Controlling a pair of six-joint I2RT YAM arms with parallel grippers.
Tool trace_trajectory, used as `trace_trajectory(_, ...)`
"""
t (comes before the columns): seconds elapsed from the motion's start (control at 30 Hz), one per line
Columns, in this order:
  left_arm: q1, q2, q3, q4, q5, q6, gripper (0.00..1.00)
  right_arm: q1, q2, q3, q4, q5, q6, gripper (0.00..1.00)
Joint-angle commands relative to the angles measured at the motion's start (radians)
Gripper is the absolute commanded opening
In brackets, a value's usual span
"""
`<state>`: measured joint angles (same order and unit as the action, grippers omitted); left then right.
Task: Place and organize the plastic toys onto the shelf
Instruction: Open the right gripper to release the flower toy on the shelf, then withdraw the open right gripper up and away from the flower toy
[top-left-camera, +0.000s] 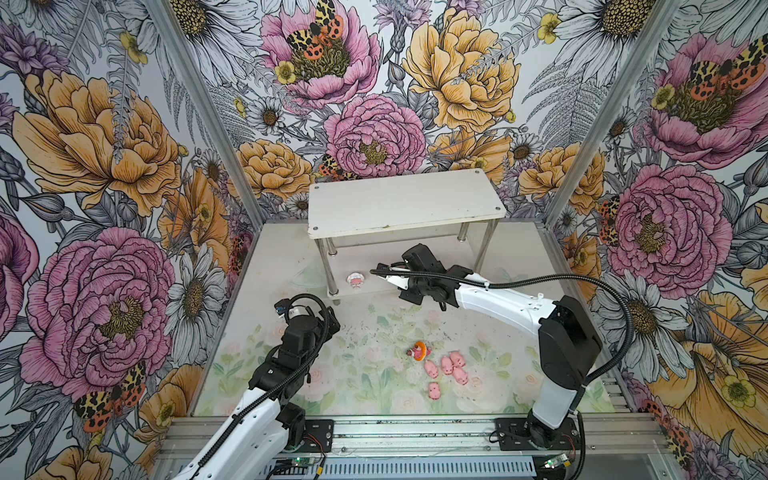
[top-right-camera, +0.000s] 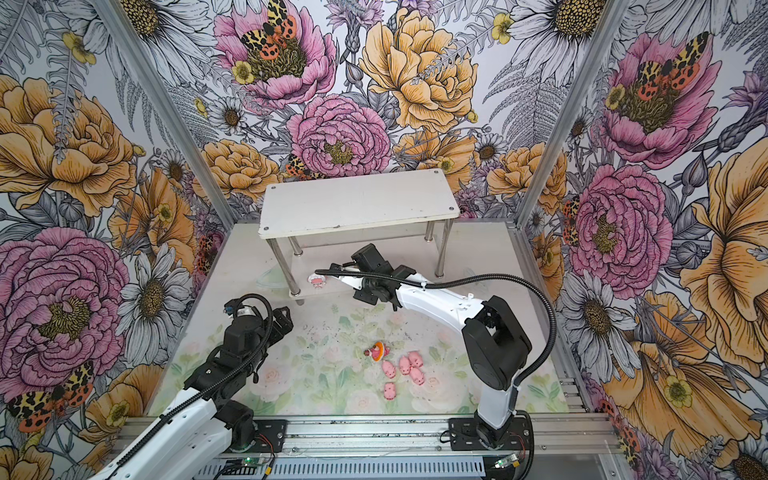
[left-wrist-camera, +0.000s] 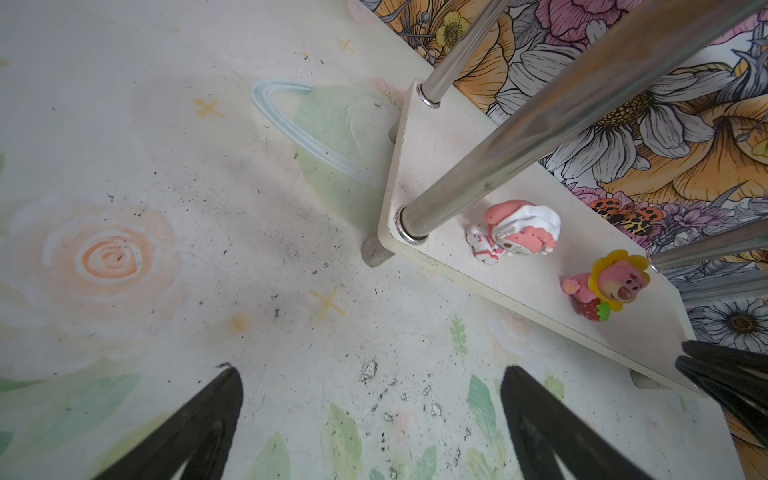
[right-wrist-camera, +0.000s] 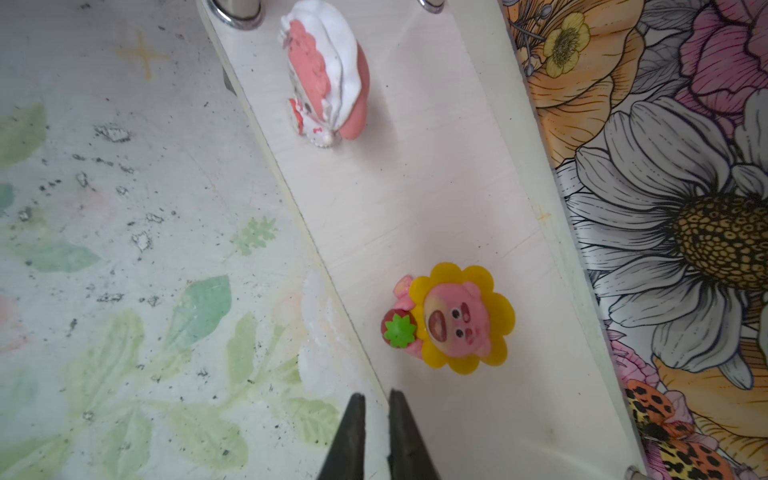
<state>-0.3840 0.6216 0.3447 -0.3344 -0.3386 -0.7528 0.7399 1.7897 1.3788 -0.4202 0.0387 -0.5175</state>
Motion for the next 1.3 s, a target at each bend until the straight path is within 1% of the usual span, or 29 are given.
trace_trajectory(0.0,-0.005,-0.005,0.01,-0.009,0.016,0.0,0.99,-0.023,-0.033,-0.025,0.06,-0.029,0.078,0.0)
trace_trajectory(0.23,-0.007,-0.001,0.014,-0.012,0.012,-0.002,0.99,-0.067,-0.017,-0.044,0.082,-0.074,0.111,0.0)
trace_trajectory(0.47,-0.009,0.021,0.023,-0.009,0.004,-0.005,0.99,-0.1,0.018,-0.026,0.087,-0.149,0.142,0.0)
trace_trajectory(0.93,-0.012,0.063,0.04,0.003,-0.005,-0.005,0.99,-0.126,0.094,0.008,0.089,-0.202,0.151,0.0)
trace_trajectory(1.27,-0.013,0.074,0.04,0.008,-0.008,-0.005,0.99,-0.148,0.135,0.035,0.093,-0.213,0.157,0.0)
